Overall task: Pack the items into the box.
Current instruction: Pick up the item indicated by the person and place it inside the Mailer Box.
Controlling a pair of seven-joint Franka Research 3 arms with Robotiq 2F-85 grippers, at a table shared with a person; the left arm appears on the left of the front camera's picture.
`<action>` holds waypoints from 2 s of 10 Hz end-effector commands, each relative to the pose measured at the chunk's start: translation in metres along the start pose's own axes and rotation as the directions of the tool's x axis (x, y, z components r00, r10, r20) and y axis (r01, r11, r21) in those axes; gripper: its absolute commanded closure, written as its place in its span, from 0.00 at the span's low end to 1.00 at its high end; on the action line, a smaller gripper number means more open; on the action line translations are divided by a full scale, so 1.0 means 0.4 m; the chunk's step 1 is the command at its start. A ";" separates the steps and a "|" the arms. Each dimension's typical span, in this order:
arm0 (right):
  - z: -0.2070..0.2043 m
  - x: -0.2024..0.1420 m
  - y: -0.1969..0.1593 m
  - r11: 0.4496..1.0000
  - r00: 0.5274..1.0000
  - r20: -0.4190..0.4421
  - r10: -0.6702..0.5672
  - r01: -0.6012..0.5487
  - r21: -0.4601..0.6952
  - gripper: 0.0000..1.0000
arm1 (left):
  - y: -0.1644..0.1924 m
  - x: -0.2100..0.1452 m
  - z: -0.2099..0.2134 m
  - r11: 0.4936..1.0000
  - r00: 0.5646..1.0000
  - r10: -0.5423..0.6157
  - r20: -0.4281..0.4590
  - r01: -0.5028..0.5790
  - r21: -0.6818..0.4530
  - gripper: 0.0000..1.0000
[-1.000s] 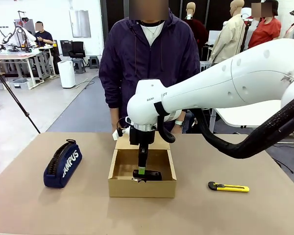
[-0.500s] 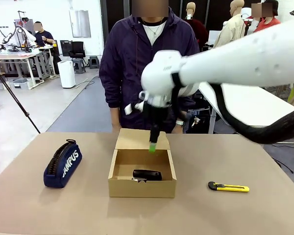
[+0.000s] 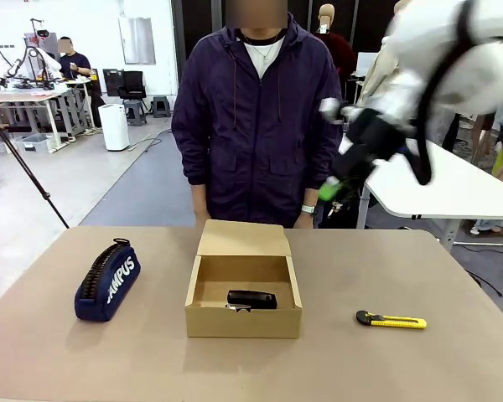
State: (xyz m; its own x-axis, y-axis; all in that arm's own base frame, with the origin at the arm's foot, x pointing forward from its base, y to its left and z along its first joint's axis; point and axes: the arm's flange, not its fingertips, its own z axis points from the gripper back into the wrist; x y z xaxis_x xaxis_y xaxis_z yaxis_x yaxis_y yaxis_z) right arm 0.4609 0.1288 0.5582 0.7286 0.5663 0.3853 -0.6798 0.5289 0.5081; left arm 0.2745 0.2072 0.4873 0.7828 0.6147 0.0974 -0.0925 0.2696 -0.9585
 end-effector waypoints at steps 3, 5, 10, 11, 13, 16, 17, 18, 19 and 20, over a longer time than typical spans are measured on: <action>0.100 -0.417 -0.049 0.951 0.737 0.605 -0.301 0.181 0.252 0.00 | -0.002 0.001 0.000 1.000 1.000 -0.015 0.005 0.015 -0.023 0.00; 0.093 -0.584 -0.163 0.898 0.582 0.692 -0.427 0.185 0.398 0.00 | -0.002 0.001 0.000 1.000 1.000 -0.015 0.005 0.015 -0.023 0.00; 0.128 -0.647 -0.228 0.865 0.539 0.680 -0.497 0.247 0.436 0.00 | -0.002 0.001 0.000 1.000 1.000 -0.015 0.005 0.015 -0.023 0.00; 0.128 -0.647 -0.228 0.865 0.539 0.680 -0.497 0.247 0.436 0.00 | -0.002 0.001 0.000 1.000 1.000 -0.015 0.005 0.015 -0.023 0.00; 0.128 -0.647 -0.228 0.865 0.539 0.680 -0.497 0.247 0.436 0.00 | -0.002 0.001 0.000 1.000 1.000 -0.015 0.005 0.015 -0.023 0.00; 0.128 -0.647 -0.228 0.865 0.539 0.680 -0.497 0.247 0.436 0.00 | -0.002 0.001 0.000 1.000 1.000 -0.015 0.005 0.015 -0.023 0.00; 0.128 -0.647 -0.228 0.865 0.539 0.680 -0.497 0.247 0.436 0.00 | -0.002 0.001 0.000 1.000 1.000 -0.015 0.005 0.015 -0.023 0.00; 0.128 -0.647 -0.228 0.865 0.539 0.680 -0.497 0.247 0.436 0.00 | -0.002 0.001 0.000 1.000 1.000 -0.015 0.005 0.015 -0.023 0.00; 0.128 -0.647 -0.228 0.865 0.539 0.680 -0.497 0.247 0.436 0.00 | -0.002 0.001 0.000 1.000 1.000 -0.015 0.005 0.015 -0.023 0.00; 0.128 -0.647 -0.228 0.865 0.539 0.680 -0.497 0.247 0.436 0.00 | -0.002 0.001 0.000 1.000 1.000 -0.015 0.005 0.015 -0.023 0.00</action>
State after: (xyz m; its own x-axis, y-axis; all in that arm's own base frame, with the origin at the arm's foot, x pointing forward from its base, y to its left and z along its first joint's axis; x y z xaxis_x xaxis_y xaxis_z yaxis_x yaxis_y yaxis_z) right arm 0.3369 -0.0998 0.4470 0.7884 -0.3620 0.4974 -0.3828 0.3443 0.8573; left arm 0.2744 0.2075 0.4873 0.7824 0.6151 0.0971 -0.0928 0.2693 -0.9586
